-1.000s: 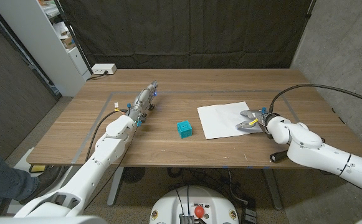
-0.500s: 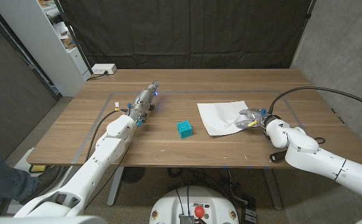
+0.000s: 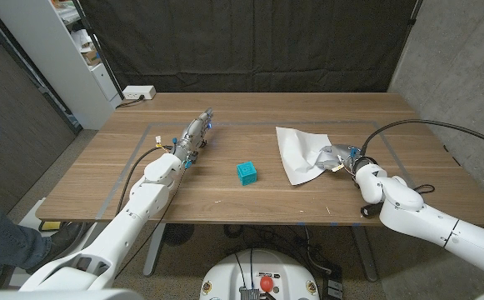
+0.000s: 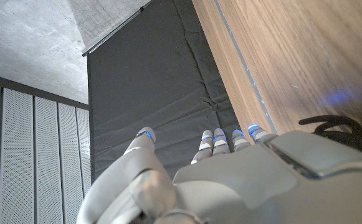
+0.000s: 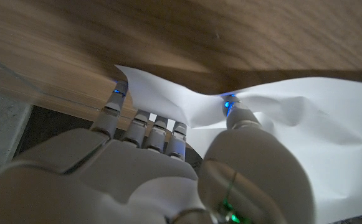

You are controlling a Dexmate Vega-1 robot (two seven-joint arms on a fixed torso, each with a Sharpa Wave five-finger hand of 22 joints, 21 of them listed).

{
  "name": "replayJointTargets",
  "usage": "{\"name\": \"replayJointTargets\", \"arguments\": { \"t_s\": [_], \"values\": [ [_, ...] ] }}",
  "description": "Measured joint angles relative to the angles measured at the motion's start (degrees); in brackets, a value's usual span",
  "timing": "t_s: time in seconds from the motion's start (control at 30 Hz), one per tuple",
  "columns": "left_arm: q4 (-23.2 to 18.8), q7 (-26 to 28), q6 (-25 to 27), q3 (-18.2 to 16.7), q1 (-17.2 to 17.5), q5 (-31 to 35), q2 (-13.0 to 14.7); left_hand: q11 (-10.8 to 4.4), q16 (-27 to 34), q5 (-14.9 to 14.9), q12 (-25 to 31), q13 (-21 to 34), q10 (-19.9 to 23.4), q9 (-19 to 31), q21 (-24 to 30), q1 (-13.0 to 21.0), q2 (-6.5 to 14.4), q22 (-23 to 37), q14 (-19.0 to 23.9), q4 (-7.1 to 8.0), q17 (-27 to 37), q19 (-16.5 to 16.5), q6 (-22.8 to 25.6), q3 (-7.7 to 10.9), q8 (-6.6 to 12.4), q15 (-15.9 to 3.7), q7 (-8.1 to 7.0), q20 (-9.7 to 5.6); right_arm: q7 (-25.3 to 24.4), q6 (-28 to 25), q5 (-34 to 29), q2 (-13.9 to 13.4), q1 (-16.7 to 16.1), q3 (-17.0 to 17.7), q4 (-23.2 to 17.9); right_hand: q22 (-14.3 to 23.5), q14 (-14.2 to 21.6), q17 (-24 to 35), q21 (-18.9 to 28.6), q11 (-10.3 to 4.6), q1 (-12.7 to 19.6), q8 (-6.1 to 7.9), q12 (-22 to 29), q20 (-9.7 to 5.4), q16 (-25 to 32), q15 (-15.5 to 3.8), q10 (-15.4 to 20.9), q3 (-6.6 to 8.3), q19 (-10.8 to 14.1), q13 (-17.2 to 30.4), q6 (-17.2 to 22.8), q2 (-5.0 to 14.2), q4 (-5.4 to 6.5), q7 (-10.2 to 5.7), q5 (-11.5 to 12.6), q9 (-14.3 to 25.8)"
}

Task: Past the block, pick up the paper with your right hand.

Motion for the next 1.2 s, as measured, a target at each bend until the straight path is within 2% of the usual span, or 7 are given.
{"name": "replayJointTargets", "arguments": {
  "t_s": [0.17, 0.37, 0.6, 0.73, 0.8, 0.83, 1.2],
  "values": [
    [0.5, -0.1, 0.0, 0.0, -0.3, 0.0, -0.1, -0.21, 0.0, 0.0, 0.0, 0.0, -0.2, 0.0, 0.0, 0.0, 0.0, 0.0, -0.2, -0.01, 0.0, 0.0, 0.1, -0.01, 0.00, 0.16, 0.09, 0.00, -4.0, 0.9, -0.1, 0.7, -0.9, 0.4, 0.7, -0.1, 2.2, 0.1, 0.3, -0.08, 0.9, 1.31, 1.1, -0.05, 0.7, 0.30, 2.4, 0.93, 2.7, 0.2, 2.6, 0.87, -0.47, -0.06, -0.8, 0.4],
    [1.1, -0.3, 0.0, 0.1, -0.6, 0.0, -0.3, -0.20, 0.0, 0.0, 0.0, 0.0, -0.2, 0.0, 0.0, -0.3, 0.3, 0.0, -0.2, -0.24, 0.0, 0.0, 0.1, -0.25, 0.00, 0.24, 0.09, 0.00, -7.7, 1.9, -0.1, 1.9, -2.5, 1.3, 1.8, -0.1, 7.8, 0.7, 0.4, -1.27, 3.0, 2.74, 2.2, -0.09, 1.5, -1.47, 9.0, 1.98, 5.2, 0.3, 9.9, 3.05, -1.04, -0.91, -1.9, 0.2],
    [1.9, -0.5, 0.0, 0.3, -1.3, 0.2, -0.5, -0.20, 0.0, 0.0, 0.0, 0.0, -0.2, 0.0, 0.0, -0.3, 0.3, 0.0, -0.2, -0.24, 0.0, -0.1, 0.1, -0.25, 0.00, 0.24, 0.09, 0.13, -13.2, 3.3, 0.1, 3.2, -4.3, 2.6, 2.6, -0.2, 10.5, 2.2, 0.4, -2.83, 4.5, 3.71, 2.8, -0.49, 3.3, -2.59, 17.3, 2.03, 6.8, 0.3, 19.4, 4.48, -1.09, -2.02, -3.5, 0.3],
    [2.3, -0.6, 0.0, 0.5, -1.7, 0.4, -0.7, -0.20, 0.0, 0.0, 0.0, 0.0, -0.2, 0.0, 0.0, -0.3, 0.3, 0.0, -0.2, -0.24, 0.0, -0.2, 0.1, -0.25, 0.00, 0.24, 0.09, 0.22, -15.5, 4.0, 0.6, 3.7, -5.1, 3.3, 2.8, -0.2, 10.6, 2.2, 0.4, -4.37, 5.0, 4.03, 3.3, -0.21, 3.3, -2.68, 19.7, 2.12, 7.2, 0.3, 22.6, 4.99, -1.33, -2.51, -4.3, 0.4],
    [2.5, -0.7, 0.0, 0.6, -1.9, 0.5, -0.7, -0.20, 0.0, 0.0, 0.0, 0.0, -0.2, 0.1, 0.0, -0.3, 0.3, 0.0, -0.2, -0.24, 0.0, -0.2, 0.1, -0.25, 0.00, 0.24, 0.09, 0.21, -16.3, 4.2, 0.7, 3.9, -5.4, 3.6, 2.9, -0.2, 10.6, 2.5, 0.4, -6.27, 5.9, 4.31, 3.3, -0.59, 3.3, -2.68, 22.0, 1.95, 7.6, 1.2, 25.6, 4.80, -1.50, -3.48, -4.7, 0.6],
    [2.6, -0.7, 0.0, 0.6, -2.0, 0.5, -0.7, -0.20, 0.0, 0.0, 0.0, 0.0, -0.2, 0.1, 0.0, -0.3, 0.3, 0.0, -0.2, -0.24, 0.0, -0.2, 0.1, -0.25, 0.00, 0.24, 0.09, 0.21, -16.8, 4.4, 0.8, 3.9, -5.6, 3.8, 2.9, -0.2, 10.6, 2.5, 0.4, -7.53, 6.0, 4.74, 3.3, -0.59, 3.3, -2.68, 23.3, 1.95, 7.6, 1.3, 26.3, 4.74, -1.51, -4.01, -4.7, 1.1],
    [3.3, -1.0, 0.0, 1.0, -2.7, 0.7, -1.0, -0.20, 0.0, 0.0, 0.0, 0.0, -0.2, 0.1, 0.0, -0.3, 0.3, 0.0, -0.2, -0.24, 0.0, -0.2, 0.1, -0.25, 0.00, 0.24, 0.09, 0.20, -21.1, 6.1, 1.1, 4.7, -6.8, 5.4, 2.9, -0.2, 12.4, 2.5, 0.4, -7.65, 7.2, 5.38, 4.2, -0.90, 3.6, -2.57, 26.3, 1.94, 8.5, 2.1, 28.9, 5.05, -1.51, -4.39, -6.0, 0.8]
  ]
}}
